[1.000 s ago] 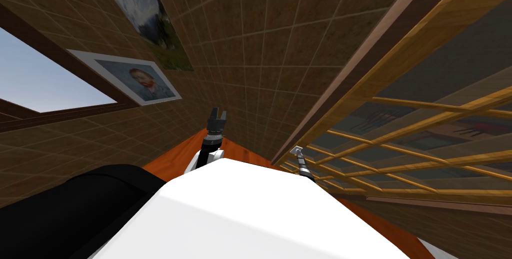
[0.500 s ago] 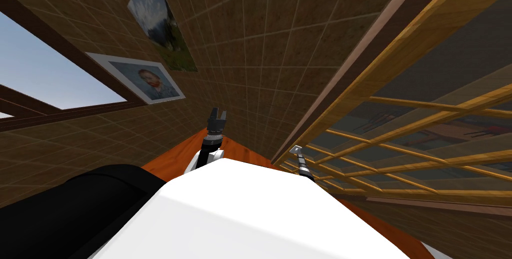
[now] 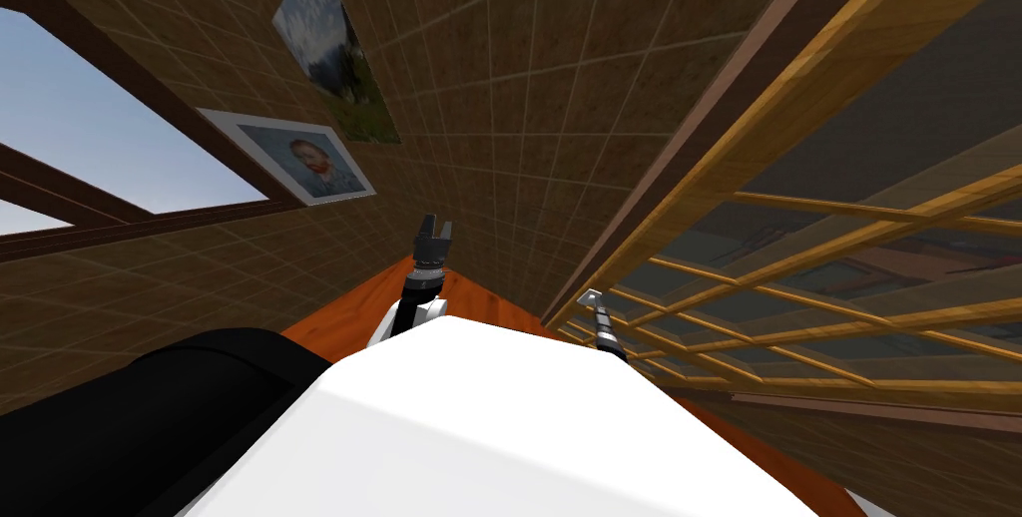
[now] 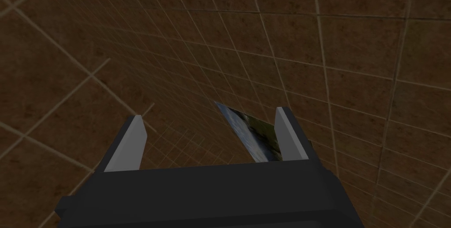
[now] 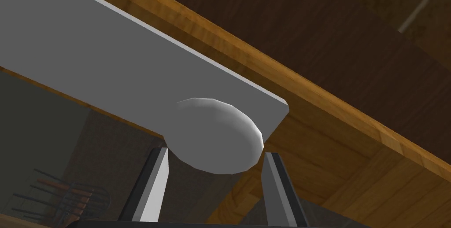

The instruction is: Pull the door open

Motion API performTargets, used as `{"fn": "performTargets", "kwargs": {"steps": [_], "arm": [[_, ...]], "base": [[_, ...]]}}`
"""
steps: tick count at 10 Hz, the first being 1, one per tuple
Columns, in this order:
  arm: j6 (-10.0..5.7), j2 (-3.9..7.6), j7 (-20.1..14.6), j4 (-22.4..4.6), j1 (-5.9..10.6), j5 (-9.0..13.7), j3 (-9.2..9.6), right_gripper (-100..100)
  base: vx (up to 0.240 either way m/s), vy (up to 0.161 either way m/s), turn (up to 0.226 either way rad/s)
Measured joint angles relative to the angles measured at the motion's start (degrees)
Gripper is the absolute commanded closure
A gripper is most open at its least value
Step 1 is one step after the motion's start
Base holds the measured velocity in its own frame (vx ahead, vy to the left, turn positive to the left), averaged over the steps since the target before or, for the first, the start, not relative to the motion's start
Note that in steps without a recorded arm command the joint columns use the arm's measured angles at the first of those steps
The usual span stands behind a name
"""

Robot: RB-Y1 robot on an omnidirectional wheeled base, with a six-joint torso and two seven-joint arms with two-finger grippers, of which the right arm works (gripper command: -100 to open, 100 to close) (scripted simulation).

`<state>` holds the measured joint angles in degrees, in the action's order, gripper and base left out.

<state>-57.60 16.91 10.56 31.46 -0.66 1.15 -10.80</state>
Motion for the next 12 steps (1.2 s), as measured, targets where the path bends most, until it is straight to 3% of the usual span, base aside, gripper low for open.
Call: {"fn": "performTargets", "kwargs": {"steps": [12], "arm": [[1.18,0.13,-16.76,-0.26,1.01,6.32,3.56,100]], "base": [[-0.046,-0.019,0.042]]}}
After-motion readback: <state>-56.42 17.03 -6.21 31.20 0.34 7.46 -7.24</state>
